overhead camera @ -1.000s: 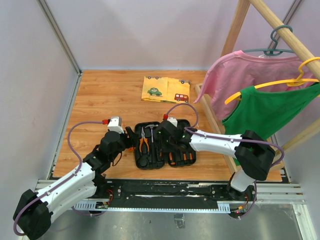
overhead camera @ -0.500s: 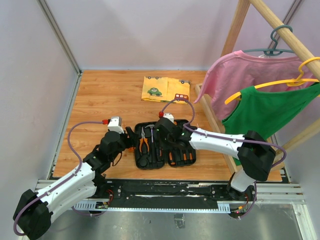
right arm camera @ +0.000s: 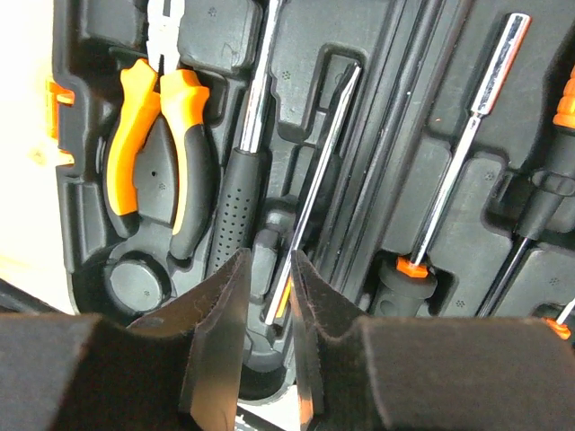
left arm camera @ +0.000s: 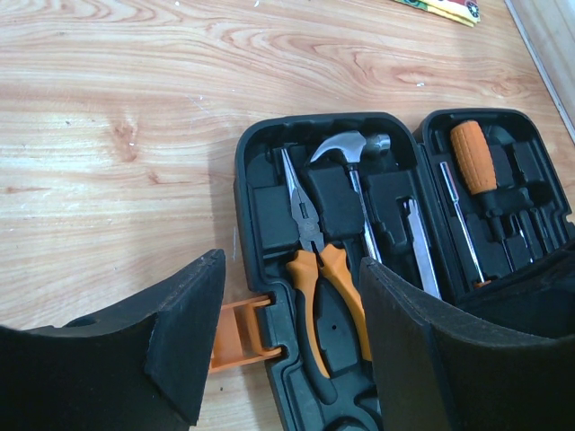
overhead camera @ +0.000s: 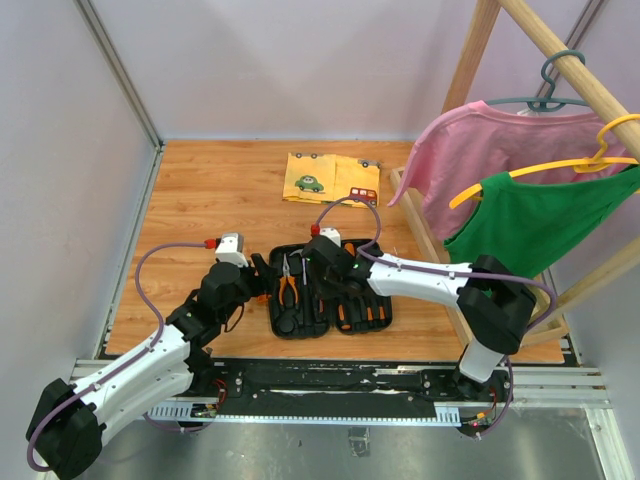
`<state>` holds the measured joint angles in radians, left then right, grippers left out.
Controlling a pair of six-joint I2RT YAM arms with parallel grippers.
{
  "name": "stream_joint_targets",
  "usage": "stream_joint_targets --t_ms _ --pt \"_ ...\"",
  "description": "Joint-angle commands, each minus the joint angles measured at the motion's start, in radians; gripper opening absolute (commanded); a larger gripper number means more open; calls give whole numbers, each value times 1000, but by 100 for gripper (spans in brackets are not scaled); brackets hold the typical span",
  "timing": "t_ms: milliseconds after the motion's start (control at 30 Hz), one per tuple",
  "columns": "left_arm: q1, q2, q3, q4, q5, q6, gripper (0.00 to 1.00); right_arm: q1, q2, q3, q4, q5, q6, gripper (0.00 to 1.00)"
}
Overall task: Sort the tools into containers
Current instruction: Place the utility knife in the storage box.
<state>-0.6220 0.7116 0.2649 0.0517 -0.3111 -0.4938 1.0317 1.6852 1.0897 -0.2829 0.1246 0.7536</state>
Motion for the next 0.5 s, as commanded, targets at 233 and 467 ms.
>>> stream_joint_targets --t_ms 233,467 --pt "7 2 -5 39 4 15 66 -9 47 40 -22 0 -4 26" --pt "7 2 -4 39 4 15 66 -11 54 45 -3 -22 -13 26"
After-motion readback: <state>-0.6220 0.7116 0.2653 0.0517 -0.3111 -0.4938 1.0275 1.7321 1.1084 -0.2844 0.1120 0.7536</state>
